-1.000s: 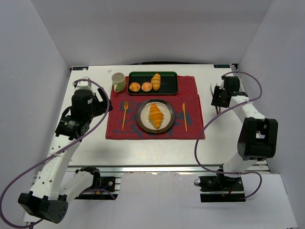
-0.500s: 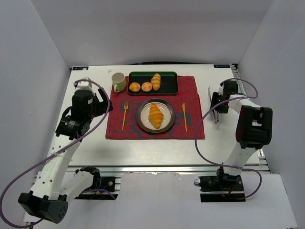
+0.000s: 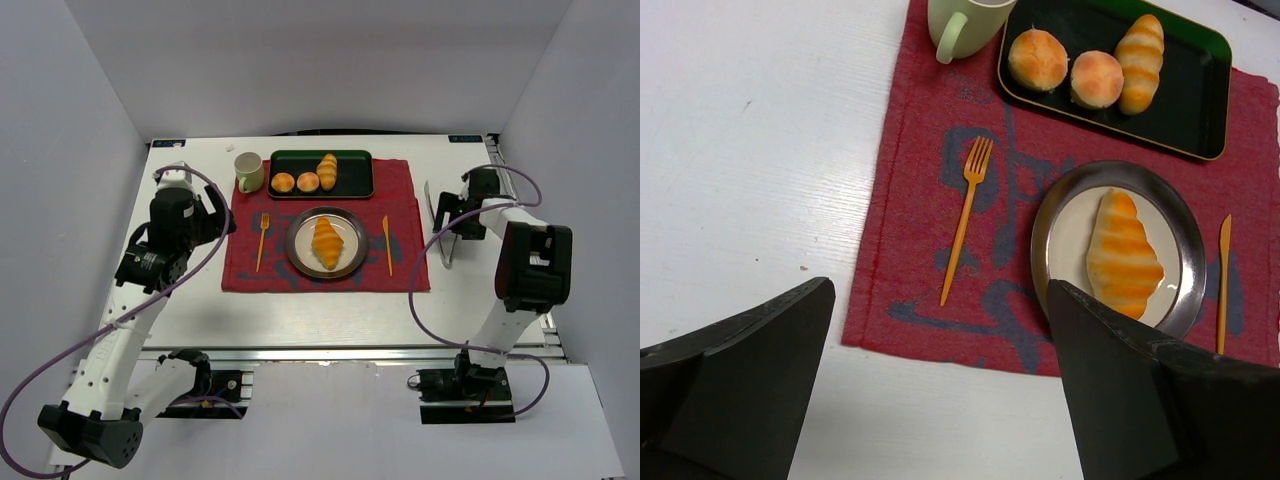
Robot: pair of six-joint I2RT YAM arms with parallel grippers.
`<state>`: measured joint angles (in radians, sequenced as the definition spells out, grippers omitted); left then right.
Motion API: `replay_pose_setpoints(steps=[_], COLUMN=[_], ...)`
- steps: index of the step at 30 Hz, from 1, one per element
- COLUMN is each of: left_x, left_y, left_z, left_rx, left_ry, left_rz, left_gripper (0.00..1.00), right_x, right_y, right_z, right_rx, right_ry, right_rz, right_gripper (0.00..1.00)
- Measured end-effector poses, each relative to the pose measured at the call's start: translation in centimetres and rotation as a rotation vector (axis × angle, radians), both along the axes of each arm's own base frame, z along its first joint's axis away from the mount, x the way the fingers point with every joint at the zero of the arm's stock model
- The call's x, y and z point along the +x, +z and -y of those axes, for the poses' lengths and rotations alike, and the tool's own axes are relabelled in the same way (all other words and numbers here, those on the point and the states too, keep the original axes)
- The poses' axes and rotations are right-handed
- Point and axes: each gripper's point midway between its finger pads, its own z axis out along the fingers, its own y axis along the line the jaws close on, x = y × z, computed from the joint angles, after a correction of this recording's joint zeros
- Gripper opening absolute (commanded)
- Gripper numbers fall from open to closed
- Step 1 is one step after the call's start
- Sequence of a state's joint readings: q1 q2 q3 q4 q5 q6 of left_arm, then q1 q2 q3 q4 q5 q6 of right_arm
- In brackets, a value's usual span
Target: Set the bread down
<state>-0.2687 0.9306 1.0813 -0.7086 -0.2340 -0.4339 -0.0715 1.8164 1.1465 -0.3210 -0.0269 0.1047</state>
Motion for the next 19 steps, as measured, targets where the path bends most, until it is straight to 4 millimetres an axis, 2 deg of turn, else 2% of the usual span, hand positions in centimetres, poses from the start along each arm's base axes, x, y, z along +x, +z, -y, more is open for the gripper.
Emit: replay_pose_setpoints(steps=[2,4,9,12,15,19], left_x=[0.0,0.0,-0.1,-0.1,-0.2,-0.2], left_y=[0.1,0.3,0.4,0.3,0.4,0.4], left_z=[-0.1,-0.1,-0.2,-0.3,-0.4,-0.4], left_rx=[0.001,0.002,0.004,0.008,0.008,0.007], left_ry=[0.002,0.005,0.009,0.012,0.015,0.015], left_rz=[0.001,0.004,0.005,-0.001,0.003,0.005], left_gripper=[0.98,0.98,0.98,0.98,0.98,0.98], right_x=[-0.3,-0.5,-2.1,-3.9,-6.1,-8.1], right_y=[1.1,3.2,11.2,14.8,15.6,14.4], right_z=[0.0,-0.1,-0.3,-1.1,-2.3,-3.6], right_rx=[0.001,0.005,0.014,0.049,0.099,0.146], right_ry=[-0.004,-0.016,-0.048,-0.052,-0.041,-0.012], right_rz=[0.01,0.047,0.247,0.357,0.405,0.386], right_gripper=[0.89,0.89,0.89,0.89,0.89,0.9])
